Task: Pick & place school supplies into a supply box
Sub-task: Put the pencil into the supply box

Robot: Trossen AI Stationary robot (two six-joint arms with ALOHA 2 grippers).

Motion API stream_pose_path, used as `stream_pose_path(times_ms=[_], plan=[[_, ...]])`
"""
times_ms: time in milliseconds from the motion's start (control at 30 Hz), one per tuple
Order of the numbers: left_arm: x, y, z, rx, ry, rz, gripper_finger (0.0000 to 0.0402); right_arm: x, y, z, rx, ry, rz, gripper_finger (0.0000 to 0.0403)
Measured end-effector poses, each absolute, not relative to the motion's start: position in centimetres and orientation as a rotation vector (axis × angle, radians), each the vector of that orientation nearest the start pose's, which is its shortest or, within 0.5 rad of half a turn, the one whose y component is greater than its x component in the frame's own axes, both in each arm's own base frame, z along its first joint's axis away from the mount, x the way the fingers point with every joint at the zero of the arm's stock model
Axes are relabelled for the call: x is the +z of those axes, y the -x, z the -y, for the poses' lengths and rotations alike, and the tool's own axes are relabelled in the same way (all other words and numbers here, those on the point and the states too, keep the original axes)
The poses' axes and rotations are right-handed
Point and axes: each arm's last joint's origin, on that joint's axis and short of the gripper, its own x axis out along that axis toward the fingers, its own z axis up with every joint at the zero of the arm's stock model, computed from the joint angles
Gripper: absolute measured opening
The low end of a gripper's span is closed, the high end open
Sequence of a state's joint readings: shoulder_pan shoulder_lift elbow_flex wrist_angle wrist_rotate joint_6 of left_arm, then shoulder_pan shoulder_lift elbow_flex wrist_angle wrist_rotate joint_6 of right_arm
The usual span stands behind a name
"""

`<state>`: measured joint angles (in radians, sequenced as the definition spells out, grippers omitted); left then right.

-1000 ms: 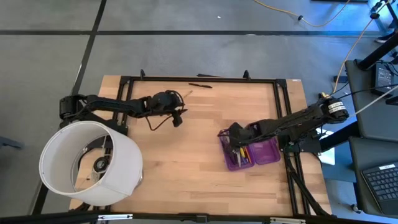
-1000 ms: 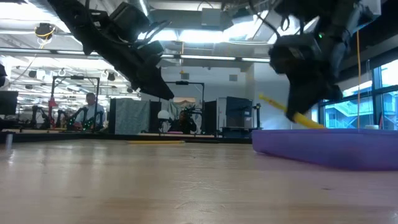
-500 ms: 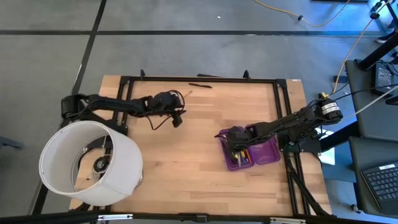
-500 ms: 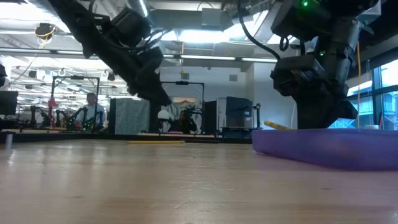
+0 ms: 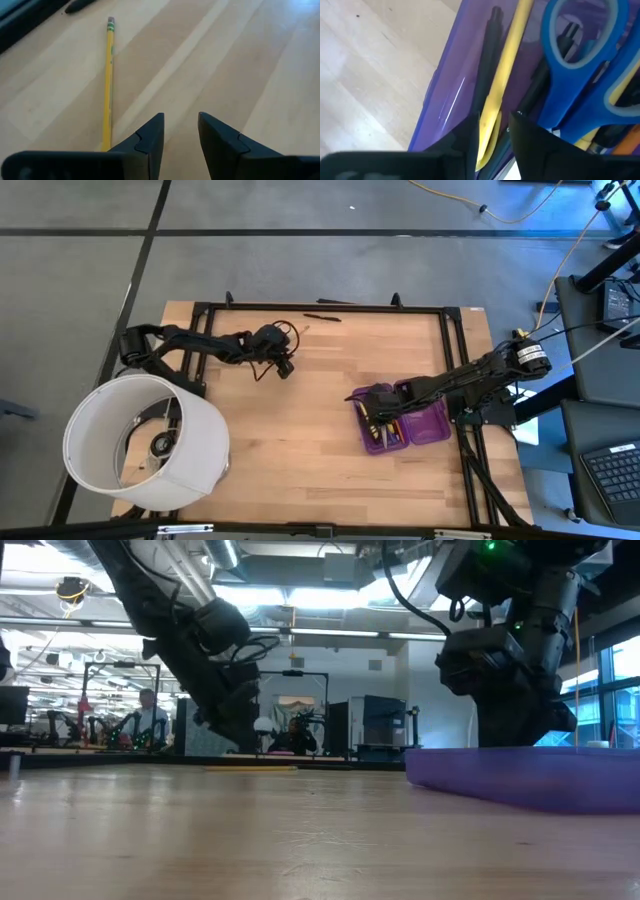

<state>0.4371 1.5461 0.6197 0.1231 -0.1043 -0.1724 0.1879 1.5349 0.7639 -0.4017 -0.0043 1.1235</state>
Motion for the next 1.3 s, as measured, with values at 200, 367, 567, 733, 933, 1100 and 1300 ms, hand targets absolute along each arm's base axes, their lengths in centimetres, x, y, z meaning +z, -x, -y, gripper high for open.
stream_pose_path(times_ms=[200, 367, 567, 733, 933, 1100, 1300], plan=[[13.5, -25.0, -12.8, 0.573, 0.205, -0.747, 0.0108, 15.3, -26.1, -5.0, -0.461, -0.879, -1.131, 0.0125], [13.9, -25.3, -13.0, 0.541, 0.110, -0.723, 0.0107, 15.4, -26.1, -5.1, -0.402, -0.834, -1.155, 0.0124], [14.1, -25.4, -13.1, 0.539, 0.092, -0.698, 0.0112, 15.4, -26.0, -5.3, -0.354, -0.762, -1.169, 0.0124], [14.1, -25.4, -13.0, 0.545, 0.126, -0.692, 0.0138, 15.3, -25.9, -5.2, -0.358, -0.752, -1.186, 0.0124], [14.3, -25.5, -13.1, 0.557, 0.114, -0.670, 0.0198, 15.3, -25.8, -5.2, -0.329, -0.707, -1.195, 0.0124], [14.5, -25.8, -13.0, 0.571, 0.236, -0.636, 0.0215, 15.3, -25.8, -5.2, -0.310, -0.674, -1.205, 0.0124], [17.3, -27.9, -14.3, 0.613, 0.177, -0.710, 0.0206, 15.3, -25.8, -5.2, -0.285, -0.638, -1.208, 0.0124]])
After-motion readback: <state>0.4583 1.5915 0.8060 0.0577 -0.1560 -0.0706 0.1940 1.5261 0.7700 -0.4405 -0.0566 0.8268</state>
